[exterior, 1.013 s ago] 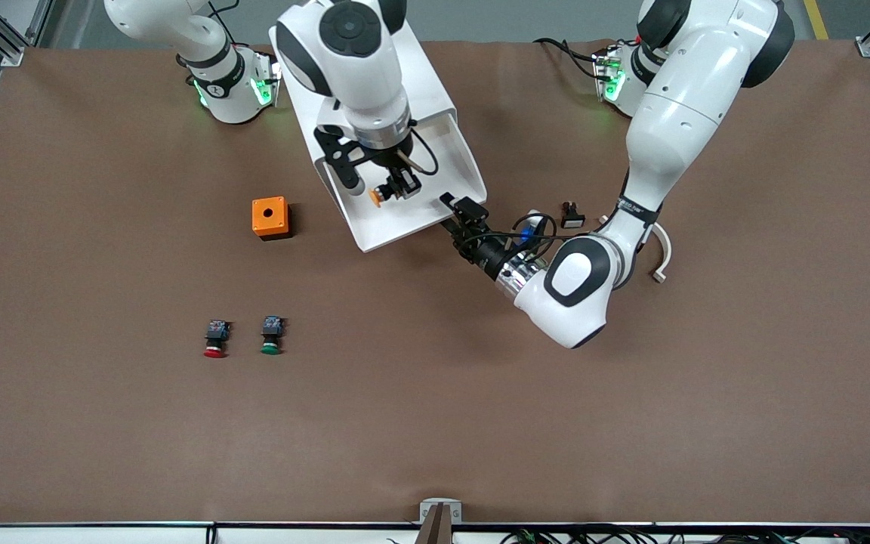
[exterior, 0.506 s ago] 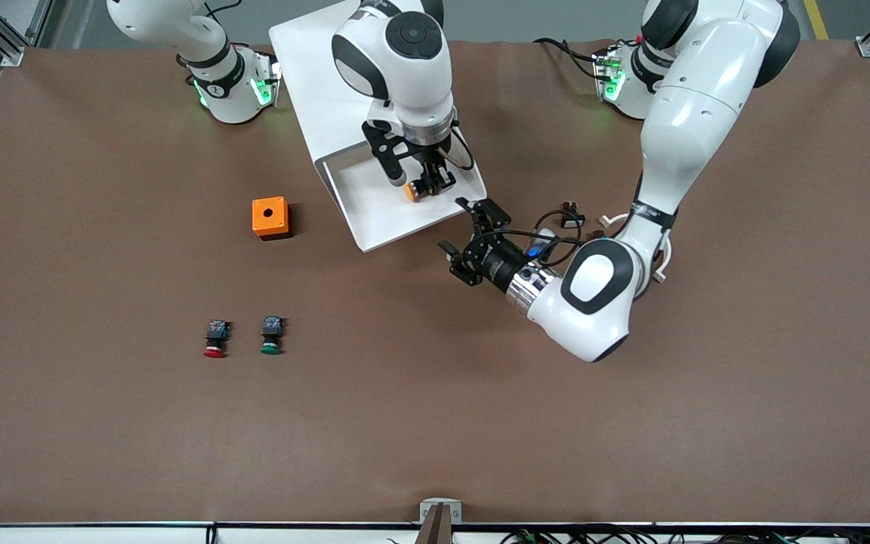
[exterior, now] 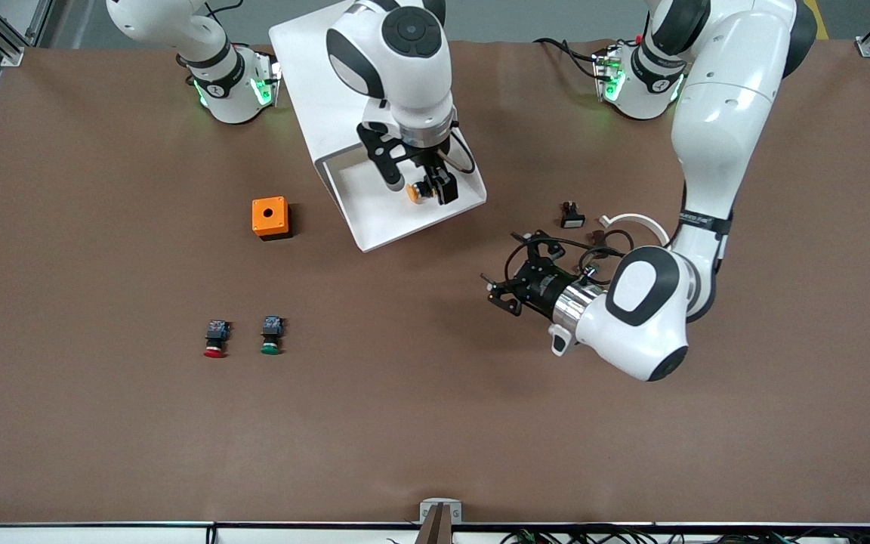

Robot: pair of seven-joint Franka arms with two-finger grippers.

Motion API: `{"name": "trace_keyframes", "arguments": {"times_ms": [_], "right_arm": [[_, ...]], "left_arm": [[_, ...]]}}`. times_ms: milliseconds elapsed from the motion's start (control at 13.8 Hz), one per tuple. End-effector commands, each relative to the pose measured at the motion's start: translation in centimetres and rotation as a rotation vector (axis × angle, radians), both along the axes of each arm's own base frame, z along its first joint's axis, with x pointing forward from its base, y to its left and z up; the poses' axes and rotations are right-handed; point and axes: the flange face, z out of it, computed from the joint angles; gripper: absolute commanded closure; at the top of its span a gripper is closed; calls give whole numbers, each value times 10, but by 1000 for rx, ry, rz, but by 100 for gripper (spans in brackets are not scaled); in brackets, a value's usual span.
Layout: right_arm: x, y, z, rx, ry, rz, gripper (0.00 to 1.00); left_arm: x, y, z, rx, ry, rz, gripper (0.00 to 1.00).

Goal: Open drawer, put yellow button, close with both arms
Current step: 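Drop the yellow button into the drawer while the left gripper releases the drawer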

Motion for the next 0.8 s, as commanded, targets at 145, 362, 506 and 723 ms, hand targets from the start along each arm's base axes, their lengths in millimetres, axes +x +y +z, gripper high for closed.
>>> {"name": "trace_keyframes", "arguments": {"times_ms": [145,362,506,723], "right_arm": [[61,-72,39,-19,90,275,0],[94,-148,64,-12,136,416,0],[113,-202,76,5,162,488,0],[141,-290,97,52,144,609,0]], "left_arm": [[0,-17,67,172,-396,-124,0],[-8,-47,71,310,-579,-225,0],[-12,-59,80,355,-667,-266,0],[-31,-96,94,398,-794,-340,0]]}}
